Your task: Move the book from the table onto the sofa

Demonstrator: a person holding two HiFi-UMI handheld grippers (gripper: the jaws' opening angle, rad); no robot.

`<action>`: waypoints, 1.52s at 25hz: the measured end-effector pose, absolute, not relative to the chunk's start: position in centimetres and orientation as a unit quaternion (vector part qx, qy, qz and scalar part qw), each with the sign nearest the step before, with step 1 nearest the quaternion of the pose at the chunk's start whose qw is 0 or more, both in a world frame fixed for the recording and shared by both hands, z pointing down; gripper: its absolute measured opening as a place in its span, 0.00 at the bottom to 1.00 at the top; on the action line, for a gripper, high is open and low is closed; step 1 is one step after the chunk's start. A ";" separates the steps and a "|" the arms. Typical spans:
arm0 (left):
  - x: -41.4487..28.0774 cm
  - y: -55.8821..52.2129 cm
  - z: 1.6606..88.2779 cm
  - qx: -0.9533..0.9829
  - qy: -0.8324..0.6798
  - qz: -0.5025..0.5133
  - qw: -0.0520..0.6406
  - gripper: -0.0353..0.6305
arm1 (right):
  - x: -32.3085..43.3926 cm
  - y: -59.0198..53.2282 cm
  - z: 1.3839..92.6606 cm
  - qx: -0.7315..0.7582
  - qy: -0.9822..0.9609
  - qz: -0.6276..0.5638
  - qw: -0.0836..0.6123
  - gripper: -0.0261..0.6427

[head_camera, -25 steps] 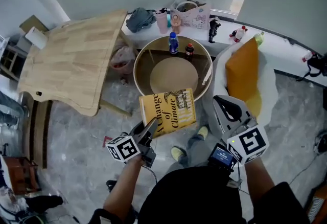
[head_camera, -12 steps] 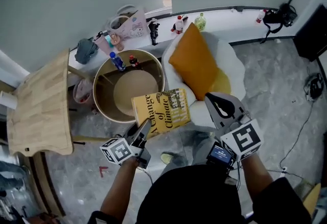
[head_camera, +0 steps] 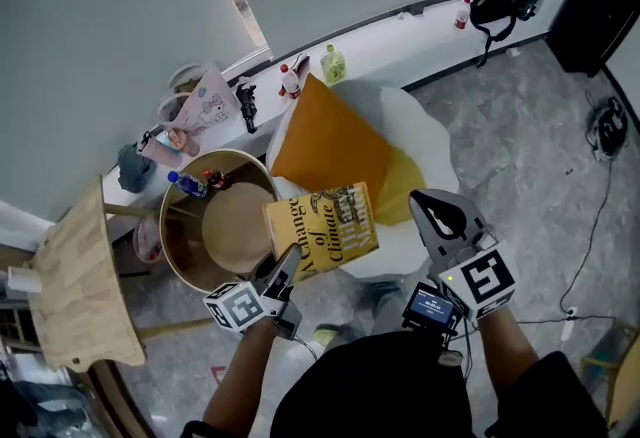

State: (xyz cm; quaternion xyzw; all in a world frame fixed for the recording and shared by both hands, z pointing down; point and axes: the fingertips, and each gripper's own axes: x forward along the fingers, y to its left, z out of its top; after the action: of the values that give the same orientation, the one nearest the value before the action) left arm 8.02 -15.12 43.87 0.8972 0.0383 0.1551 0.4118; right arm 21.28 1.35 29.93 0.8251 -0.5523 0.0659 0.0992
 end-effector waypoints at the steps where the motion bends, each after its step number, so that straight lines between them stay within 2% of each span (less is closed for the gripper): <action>1: 9.5 -14.7 43.9 0.897 0.042 0.161 0.410 0.27 | 22.8 1.9 30.0 0.828 -0.548 0.064 0.096 0.05; 12: 21.2 -10.4 43.8 0.895 0.065 0.216 0.386 0.27 | 33.1 7.8 30.6 0.851 -0.516 0.077 0.060 0.05; 27: 25.8 -8.2 45.5 0.889 0.065 0.272 0.363 0.27 | 37.1 11.5 32.4 0.865 -0.491 0.098 0.022 0.05; 38: 28.5 -8.8 51.6 0.883 0.084 0.333 0.320 0.27 | 37.7 11.4 35.7 0.882 -0.456 0.117 0.010 0.05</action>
State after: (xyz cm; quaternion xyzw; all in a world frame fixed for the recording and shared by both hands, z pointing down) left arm 28.46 -8.77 51.56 0.8831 0.0839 0.3326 0.3202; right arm 37.72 11.42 35.72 0.8824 -0.4555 0.1172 0.0104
